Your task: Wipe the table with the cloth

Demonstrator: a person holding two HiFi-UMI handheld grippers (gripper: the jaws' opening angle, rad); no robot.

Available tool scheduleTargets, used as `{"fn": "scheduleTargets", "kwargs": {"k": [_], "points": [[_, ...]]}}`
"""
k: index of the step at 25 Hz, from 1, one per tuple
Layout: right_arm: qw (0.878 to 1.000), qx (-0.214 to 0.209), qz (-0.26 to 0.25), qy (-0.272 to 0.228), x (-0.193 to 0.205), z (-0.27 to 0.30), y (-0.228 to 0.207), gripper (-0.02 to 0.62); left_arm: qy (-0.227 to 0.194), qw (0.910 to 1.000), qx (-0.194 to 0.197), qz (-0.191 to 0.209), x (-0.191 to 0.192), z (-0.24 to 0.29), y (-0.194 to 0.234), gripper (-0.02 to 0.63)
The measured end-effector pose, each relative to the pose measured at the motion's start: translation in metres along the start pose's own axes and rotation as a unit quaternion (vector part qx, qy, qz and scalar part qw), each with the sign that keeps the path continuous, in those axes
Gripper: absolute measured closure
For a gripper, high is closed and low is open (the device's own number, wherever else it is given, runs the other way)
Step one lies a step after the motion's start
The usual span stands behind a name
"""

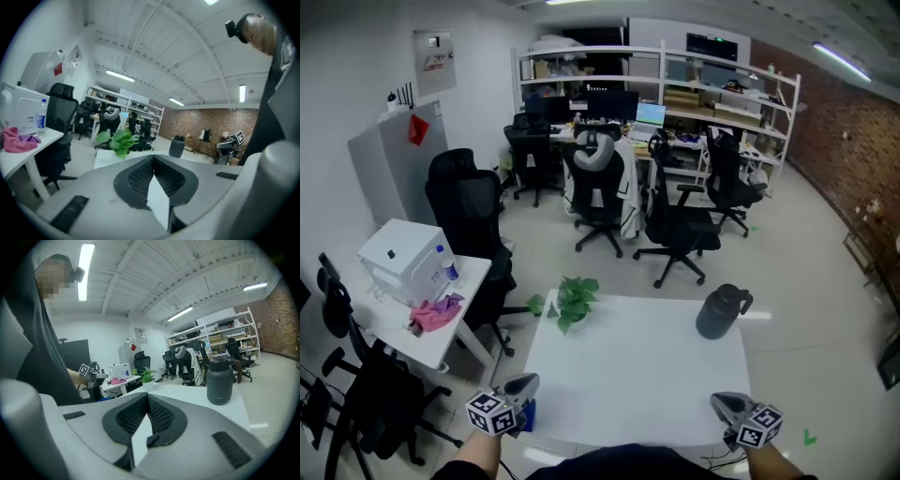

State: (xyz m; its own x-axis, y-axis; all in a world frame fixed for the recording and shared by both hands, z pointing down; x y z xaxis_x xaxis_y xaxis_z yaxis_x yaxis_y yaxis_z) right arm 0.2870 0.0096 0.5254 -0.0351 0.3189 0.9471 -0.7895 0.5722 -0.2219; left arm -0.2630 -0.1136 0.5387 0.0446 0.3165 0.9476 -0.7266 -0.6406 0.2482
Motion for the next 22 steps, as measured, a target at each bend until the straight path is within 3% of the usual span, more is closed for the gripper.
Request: {"fn": "scheduleTargets", "kwargs": {"k": [2,6,22], "points": [[1.000,-0.005,0.012,-0.020,-0.005,0.002,-0.002,0.583,-0.020,0.9990,0.038,-0.013,0.000,0.011,-0.017,0.606],[0.998,-0.006,0.034,-0.053,-0.012,0.002,-0.008,0.583,-0.001,0.9947,0.089,-0.052,0.029,0.032,-0.048,0.606],[0.999,-0.004,0.027,-0.023,-0.002,0.007,-0.006,0.586,0.017,0.9912,0.124,-0.045,0.042,0.042,-0.072,0.606]]}}
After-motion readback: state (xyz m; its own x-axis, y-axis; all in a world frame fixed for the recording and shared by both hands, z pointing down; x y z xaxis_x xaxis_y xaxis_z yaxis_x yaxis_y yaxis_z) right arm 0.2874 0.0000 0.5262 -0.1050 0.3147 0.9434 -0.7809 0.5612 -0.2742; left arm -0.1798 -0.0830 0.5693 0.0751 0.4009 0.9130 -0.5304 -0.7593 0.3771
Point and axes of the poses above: the fingertips, and each gripper's own axes: z forward along the fingers, y to its left, x out of its underside, the point moved 10 cm from there along -z, backward along the fingers, and after that the axes turned 3 degrees about -x, right-handed, at the moved point
